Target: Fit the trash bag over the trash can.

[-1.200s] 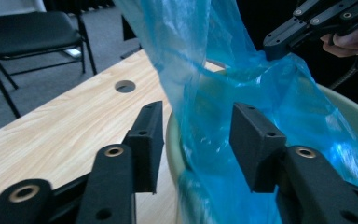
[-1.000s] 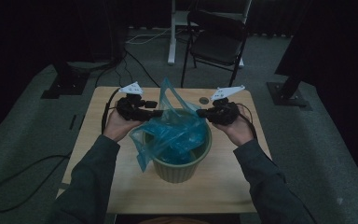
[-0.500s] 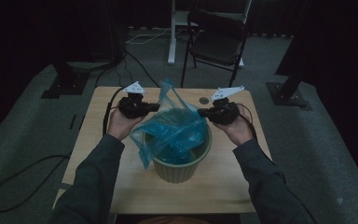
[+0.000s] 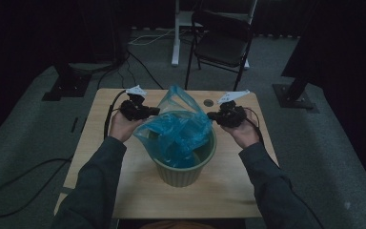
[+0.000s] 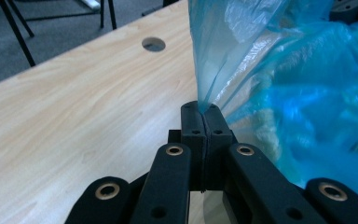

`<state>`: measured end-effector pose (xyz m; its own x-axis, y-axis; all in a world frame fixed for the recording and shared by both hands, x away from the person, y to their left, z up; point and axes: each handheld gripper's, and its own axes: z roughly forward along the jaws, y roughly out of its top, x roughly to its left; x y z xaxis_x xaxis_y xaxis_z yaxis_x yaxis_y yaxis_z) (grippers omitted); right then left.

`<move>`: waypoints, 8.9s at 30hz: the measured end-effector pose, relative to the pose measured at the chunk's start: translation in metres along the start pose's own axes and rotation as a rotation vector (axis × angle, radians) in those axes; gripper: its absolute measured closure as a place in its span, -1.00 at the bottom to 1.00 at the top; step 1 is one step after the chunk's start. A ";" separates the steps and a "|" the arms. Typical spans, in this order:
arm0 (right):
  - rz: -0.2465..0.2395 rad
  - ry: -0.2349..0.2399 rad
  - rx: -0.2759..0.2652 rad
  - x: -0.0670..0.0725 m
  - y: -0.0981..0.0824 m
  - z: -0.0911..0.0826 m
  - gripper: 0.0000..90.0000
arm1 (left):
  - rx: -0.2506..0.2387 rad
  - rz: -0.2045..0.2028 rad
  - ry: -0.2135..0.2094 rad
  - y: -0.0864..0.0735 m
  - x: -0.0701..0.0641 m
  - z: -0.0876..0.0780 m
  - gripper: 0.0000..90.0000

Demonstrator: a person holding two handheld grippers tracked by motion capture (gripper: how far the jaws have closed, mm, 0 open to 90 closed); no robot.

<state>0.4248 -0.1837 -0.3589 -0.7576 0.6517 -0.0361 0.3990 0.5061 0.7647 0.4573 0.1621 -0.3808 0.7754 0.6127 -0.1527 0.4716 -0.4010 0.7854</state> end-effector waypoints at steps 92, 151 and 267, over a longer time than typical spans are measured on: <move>0.072 0.230 -0.147 0.002 -0.037 -0.033 1.00 | -0.152 -0.034 -0.119 -0.042 -0.020 -0.047 1.00; 0.069 0.444 -0.121 0.040 -0.098 -0.049 1.00 | -0.186 -0.116 -0.232 -0.115 -0.070 -0.059 0.99; 0.064 0.380 -0.189 0.031 -0.092 -0.065 0.56 | -0.279 -0.082 -0.184 -0.072 -0.062 -0.075 0.23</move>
<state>0.3305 -0.2471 -0.3885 -0.8851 0.4058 0.2280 0.3765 0.3362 0.8633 0.3439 0.2044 -0.3825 0.8143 0.4919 -0.3081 0.4224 -0.1383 0.8958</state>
